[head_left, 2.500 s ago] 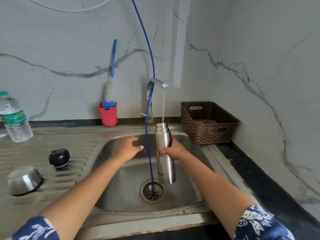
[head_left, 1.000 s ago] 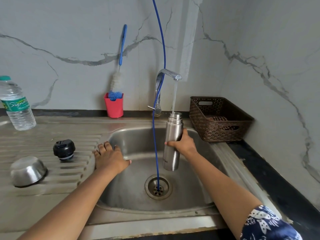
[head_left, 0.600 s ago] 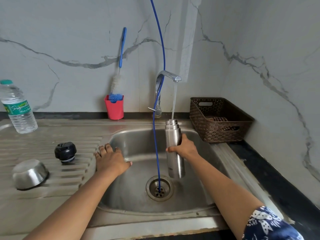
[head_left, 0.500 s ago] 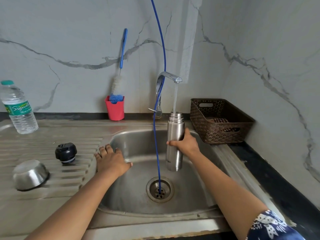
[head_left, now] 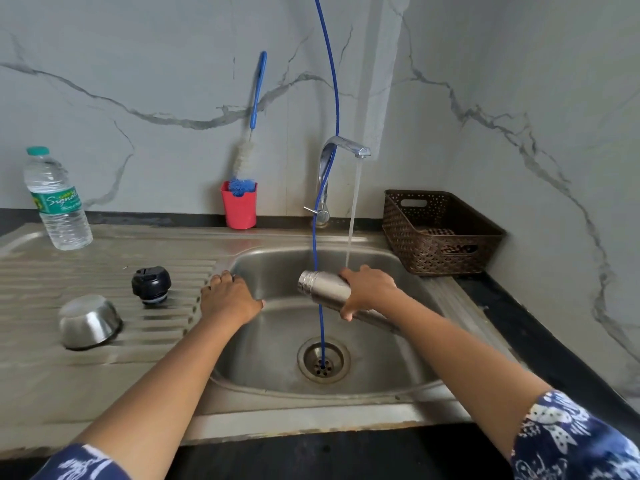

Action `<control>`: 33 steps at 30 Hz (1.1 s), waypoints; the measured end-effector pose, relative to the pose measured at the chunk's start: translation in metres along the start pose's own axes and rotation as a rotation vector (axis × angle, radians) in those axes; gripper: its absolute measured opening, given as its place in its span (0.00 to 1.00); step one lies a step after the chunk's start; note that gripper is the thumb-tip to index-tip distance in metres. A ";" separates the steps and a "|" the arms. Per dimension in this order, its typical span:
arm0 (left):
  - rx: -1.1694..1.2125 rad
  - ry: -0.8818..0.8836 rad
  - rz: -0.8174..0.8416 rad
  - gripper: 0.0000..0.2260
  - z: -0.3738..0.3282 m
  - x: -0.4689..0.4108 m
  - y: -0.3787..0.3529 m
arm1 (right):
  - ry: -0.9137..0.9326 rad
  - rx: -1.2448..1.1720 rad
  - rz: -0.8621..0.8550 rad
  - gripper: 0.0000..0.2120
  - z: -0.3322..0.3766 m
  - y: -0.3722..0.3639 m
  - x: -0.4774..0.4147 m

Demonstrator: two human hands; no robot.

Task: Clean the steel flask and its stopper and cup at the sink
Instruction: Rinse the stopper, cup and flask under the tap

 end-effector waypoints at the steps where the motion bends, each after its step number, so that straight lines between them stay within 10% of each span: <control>1: -0.004 0.000 0.002 0.36 0.000 0.000 -0.001 | 0.002 0.042 0.004 0.42 0.003 -0.001 0.000; 23: -0.086 -0.003 0.048 0.41 -0.001 0.004 -0.010 | 0.249 0.854 -0.338 0.25 0.068 0.020 -0.004; 33: -0.060 -0.011 0.051 0.41 -0.001 0.004 -0.009 | -0.113 -0.610 -0.020 0.46 -0.009 -0.026 -0.014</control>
Point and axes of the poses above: each hand's wrist, its own x-axis away from the middle knuckle, its own y-axis out of the back of the hand, z = x × y, the point moved 5 cm from there along -x, towards the middle knuckle, and after that the axes turned 2 degrees about -x, right-handed, at the moved point
